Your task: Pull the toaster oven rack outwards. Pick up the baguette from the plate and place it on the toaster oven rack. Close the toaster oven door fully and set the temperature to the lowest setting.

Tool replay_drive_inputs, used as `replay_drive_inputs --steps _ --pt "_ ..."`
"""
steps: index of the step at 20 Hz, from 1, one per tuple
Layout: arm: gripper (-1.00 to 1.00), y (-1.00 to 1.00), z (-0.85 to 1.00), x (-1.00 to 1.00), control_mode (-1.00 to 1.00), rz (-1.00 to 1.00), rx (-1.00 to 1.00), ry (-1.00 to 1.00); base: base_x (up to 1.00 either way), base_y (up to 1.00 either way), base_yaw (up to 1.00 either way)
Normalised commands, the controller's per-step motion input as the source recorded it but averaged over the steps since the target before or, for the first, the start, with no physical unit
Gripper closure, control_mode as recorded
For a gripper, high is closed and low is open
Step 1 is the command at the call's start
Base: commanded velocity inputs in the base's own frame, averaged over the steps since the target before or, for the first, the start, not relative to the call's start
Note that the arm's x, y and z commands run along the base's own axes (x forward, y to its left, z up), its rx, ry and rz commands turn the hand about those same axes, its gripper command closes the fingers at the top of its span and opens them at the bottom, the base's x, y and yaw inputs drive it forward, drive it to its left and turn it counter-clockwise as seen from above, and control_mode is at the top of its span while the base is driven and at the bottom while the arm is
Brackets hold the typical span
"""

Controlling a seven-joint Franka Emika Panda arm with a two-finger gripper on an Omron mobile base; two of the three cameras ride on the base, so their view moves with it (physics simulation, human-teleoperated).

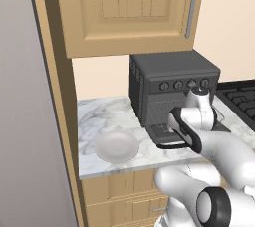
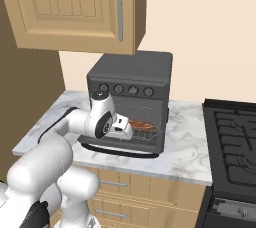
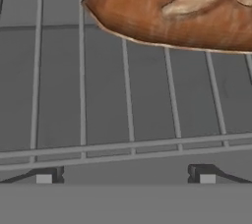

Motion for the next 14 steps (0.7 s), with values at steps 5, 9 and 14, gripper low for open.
replay_drive_inputs --steps 5,9,14 --pt "-1.0 -0.02 -0.09 0.14 -1.0 0.0 0.0 0.0 0.0 0.0 0.0" --pt "-1.0 -0.02 -0.16 0.06 -1.0 0.0 0.0 0.0 0.0 0.0 0.0" --pt "-1.0 -0.05 -0.08 0.1 -1.0 0.0 0.0 0.0 0.0 0.0 0.0"
